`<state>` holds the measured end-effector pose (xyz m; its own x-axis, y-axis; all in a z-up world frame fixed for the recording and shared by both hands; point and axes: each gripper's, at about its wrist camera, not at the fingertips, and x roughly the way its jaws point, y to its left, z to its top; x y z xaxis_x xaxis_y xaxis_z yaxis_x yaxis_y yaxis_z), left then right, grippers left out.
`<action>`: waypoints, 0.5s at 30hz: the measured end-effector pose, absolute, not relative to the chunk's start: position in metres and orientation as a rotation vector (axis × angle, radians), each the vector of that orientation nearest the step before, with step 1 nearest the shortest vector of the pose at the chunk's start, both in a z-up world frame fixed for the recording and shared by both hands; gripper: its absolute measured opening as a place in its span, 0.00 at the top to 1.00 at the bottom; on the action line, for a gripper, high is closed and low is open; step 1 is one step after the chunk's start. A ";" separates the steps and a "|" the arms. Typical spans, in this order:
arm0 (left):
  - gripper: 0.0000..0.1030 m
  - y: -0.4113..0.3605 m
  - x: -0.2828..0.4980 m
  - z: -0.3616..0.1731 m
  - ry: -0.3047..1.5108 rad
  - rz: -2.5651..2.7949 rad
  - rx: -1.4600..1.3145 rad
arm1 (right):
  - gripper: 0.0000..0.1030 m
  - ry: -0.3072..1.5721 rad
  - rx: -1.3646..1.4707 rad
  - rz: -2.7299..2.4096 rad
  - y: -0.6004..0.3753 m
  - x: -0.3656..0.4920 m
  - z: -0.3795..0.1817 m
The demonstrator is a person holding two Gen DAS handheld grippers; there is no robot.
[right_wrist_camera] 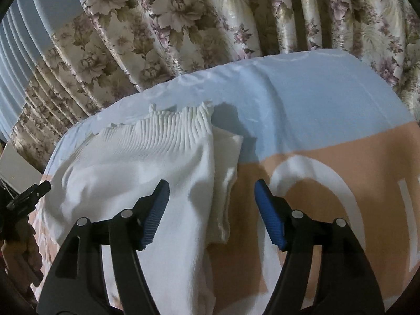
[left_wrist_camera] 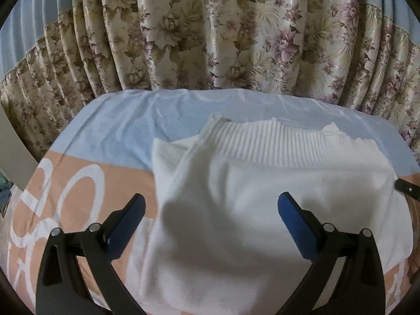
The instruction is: Fold small clothes
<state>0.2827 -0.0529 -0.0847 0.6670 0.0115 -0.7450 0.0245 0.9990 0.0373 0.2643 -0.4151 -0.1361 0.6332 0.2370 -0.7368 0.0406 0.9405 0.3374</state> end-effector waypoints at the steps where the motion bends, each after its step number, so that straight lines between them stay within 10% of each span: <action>1: 0.02 -0.053 0.284 -0.088 0.845 -0.007 0.045 | 0.34 0.891 0.351 0.121 -0.416 0.267 -0.138; 12: 0.02 -0.040 0.293 -0.122 0.907 0.051 0.055 | 0.29 0.916 0.358 0.166 -0.408 0.279 -0.155; 15: 0.01 -0.031 0.293 -0.129 0.923 0.058 0.021 | 0.49 0.919 0.354 0.208 -0.404 0.281 -0.154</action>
<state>0.2933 -0.0307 -0.1292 0.6023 0.0588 -0.7961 -0.0410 0.9982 0.0427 0.2807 -0.4043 -0.1544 0.5927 0.3240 -0.7373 -0.0251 0.9225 0.3852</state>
